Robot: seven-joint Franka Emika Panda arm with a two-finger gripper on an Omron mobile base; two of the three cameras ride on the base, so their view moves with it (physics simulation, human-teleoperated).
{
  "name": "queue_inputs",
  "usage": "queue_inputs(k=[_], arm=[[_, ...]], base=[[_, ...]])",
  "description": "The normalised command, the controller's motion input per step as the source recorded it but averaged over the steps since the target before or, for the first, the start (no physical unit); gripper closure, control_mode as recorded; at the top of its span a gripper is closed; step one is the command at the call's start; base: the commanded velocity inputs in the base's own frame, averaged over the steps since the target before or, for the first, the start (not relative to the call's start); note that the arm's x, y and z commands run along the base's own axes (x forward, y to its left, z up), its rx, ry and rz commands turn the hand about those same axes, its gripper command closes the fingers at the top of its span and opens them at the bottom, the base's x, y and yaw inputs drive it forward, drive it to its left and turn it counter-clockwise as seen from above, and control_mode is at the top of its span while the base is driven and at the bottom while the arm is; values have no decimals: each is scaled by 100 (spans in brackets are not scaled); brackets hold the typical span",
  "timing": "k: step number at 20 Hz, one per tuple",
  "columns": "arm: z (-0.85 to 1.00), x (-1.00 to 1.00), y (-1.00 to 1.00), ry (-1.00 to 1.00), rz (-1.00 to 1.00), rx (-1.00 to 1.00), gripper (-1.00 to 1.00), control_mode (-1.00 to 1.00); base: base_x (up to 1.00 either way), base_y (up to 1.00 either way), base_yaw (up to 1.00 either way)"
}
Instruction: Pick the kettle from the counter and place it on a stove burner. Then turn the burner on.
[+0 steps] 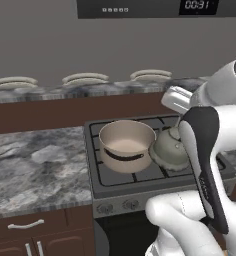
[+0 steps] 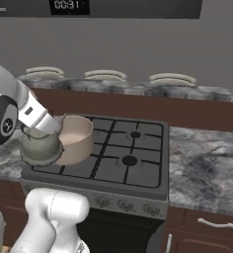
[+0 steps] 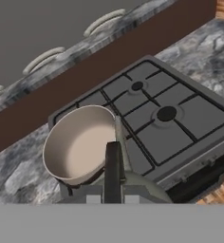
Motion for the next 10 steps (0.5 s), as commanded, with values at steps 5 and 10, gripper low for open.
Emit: queue_inputs(k=[5, 10], arm=[[4, 0, -75, 0, 0, 0, 100, -100], [5, 0, -68, 0, 0, 0, 100, -100]], base=[[0, 0, 0], [0, 0, 0]])
